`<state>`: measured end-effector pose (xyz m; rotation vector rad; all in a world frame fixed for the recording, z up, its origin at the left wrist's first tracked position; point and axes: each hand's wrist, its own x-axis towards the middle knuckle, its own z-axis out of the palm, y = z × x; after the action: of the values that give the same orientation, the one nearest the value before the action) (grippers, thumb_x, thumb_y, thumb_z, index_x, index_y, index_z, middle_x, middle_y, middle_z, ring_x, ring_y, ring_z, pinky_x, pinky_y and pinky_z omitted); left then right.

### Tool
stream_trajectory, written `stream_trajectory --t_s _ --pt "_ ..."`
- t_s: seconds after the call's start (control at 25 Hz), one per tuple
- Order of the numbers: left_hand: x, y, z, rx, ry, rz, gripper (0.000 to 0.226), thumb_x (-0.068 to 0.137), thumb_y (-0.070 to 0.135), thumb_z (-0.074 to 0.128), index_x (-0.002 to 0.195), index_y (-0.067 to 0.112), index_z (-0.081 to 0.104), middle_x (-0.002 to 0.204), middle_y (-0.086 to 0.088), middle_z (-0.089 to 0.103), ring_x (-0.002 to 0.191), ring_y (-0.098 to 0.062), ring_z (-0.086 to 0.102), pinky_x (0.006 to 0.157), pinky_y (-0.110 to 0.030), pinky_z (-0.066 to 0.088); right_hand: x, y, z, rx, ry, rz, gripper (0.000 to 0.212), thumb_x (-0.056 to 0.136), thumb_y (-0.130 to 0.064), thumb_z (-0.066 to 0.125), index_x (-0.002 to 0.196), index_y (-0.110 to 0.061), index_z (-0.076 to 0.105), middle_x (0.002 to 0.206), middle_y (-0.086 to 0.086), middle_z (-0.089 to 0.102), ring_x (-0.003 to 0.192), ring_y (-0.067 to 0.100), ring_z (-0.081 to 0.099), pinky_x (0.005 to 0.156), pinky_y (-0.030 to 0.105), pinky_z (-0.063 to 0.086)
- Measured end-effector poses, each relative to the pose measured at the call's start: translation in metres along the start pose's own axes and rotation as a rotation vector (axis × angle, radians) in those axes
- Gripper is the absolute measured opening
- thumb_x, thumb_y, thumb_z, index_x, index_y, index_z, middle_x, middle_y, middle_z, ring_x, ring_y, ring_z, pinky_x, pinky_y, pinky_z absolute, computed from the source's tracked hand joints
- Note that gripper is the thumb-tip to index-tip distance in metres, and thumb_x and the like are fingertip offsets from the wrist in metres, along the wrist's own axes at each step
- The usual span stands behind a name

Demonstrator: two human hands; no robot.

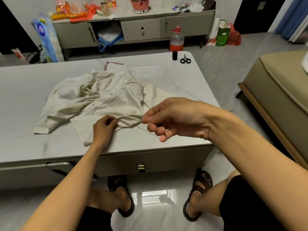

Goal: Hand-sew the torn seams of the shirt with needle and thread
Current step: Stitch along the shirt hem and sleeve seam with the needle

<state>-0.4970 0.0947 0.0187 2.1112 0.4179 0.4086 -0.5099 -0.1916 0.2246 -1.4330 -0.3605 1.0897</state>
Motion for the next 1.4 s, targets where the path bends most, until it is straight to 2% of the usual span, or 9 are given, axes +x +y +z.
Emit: stream_trajectory --t_s 0.28,0.4,0.52,0.68,0.8,0.96,1.12,1.28,1.4 --pt "0.0 0.004 0.003 0.031 0.059 -0.026 0.008 0.093 0.017 0.068 0.088 0.011 0.071 0.077 -0.003 0.071 0.074 -0.014 0.066 0.063 -0.005 0.041 -0.009 0.003 0.0 -0.014 -0.177 0.09 0.01 0.099 0.001 0.048 0.097 -0.001 0.058 0.065 0.005 0.056 0.048 0.006 0.051 0.049 0.02 0.054" --pt "-0.002 0.004 0.002 0.025 0.059 0.018 0.009 0.093 0.018 0.067 0.088 0.012 0.07 0.076 -0.001 0.07 0.073 -0.015 0.065 0.064 -0.008 0.043 0.001 0.01 -0.003 -0.058 -0.071 0.017 0.01 0.098 -0.001 0.049 0.097 -0.002 0.059 0.067 0.006 0.058 0.05 0.008 0.051 0.053 0.023 0.056" --pt "-0.006 0.003 -0.005 0.113 0.044 0.165 0.005 0.093 0.017 0.068 0.089 0.016 0.07 0.077 0.007 0.068 0.074 -0.006 0.061 0.068 -0.017 0.045 0.029 0.029 -0.007 -0.181 0.17 -0.117 0.012 0.099 -0.001 0.049 0.097 0.0 0.06 0.072 0.012 0.063 0.051 0.009 0.053 0.058 0.028 0.058" --pt "-0.004 -0.002 -0.015 0.235 0.037 0.368 0.003 0.089 0.008 0.072 0.089 0.009 0.07 0.076 0.013 0.063 0.073 0.009 0.057 0.068 -0.004 0.039 0.096 0.068 -0.003 -0.378 0.43 -0.266 0.015 0.097 -0.001 0.05 0.091 -0.002 0.064 0.082 0.017 0.071 0.057 0.015 0.062 0.063 0.03 0.059" --pt "0.002 -0.007 -0.015 0.284 0.004 0.456 0.005 0.088 0.007 0.074 0.089 0.008 0.07 0.071 0.021 0.056 0.066 0.004 0.057 0.065 -0.004 0.04 0.149 0.089 -0.003 -0.546 0.576 -0.402 0.015 0.094 -0.002 0.056 0.088 -0.007 0.069 0.087 0.01 0.072 0.065 0.015 0.067 0.067 0.032 0.058" --pt "0.005 -0.005 -0.017 0.258 -0.055 0.558 0.01 0.089 0.016 0.069 0.09 0.007 0.067 0.072 0.015 0.06 0.068 -0.008 0.059 0.064 -0.017 0.047 0.184 0.106 -0.011 -0.731 0.598 -0.471 0.014 0.091 -0.004 0.061 0.086 -0.013 0.072 0.076 -0.008 0.065 0.075 0.01 0.064 0.072 0.019 0.047" --pt "0.005 -0.013 -0.023 0.285 -0.055 0.622 0.008 0.087 0.017 0.07 0.086 0.01 0.065 0.073 0.002 0.069 0.066 -0.009 0.06 0.063 -0.028 0.048 0.191 0.114 -0.02 -0.756 0.616 -0.522 0.015 0.089 -0.002 0.062 0.086 -0.013 0.072 0.076 -0.01 0.066 0.079 0.004 0.059 0.071 0.007 0.04" --pt "0.001 -0.02 -0.025 0.246 -0.028 0.618 0.021 0.082 0.006 0.07 0.091 0.019 0.056 0.084 0.0 0.071 0.071 -0.008 0.061 0.065 -0.031 0.051 0.186 0.121 -0.024 -0.799 0.565 -0.561 0.015 0.091 0.0 0.061 0.088 -0.012 0.068 0.074 -0.009 0.064 0.079 0.008 0.061 0.07 0.018 0.045" --pt "-0.004 -0.017 -0.022 0.267 -0.069 0.636 0.019 0.088 0.015 0.06 0.102 0.027 0.054 0.083 0.0 0.07 0.069 -0.009 0.061 0.064 -0.027 0.051 0.183 0.124 -0.029 -0.824 0.549 -0.584 0.012 0.093 -0.002 0.06 0.089 -0.012 0.065 0.072 -0.008 0.064 0.075 0.009 0.062 0.067 0.025 0.046"
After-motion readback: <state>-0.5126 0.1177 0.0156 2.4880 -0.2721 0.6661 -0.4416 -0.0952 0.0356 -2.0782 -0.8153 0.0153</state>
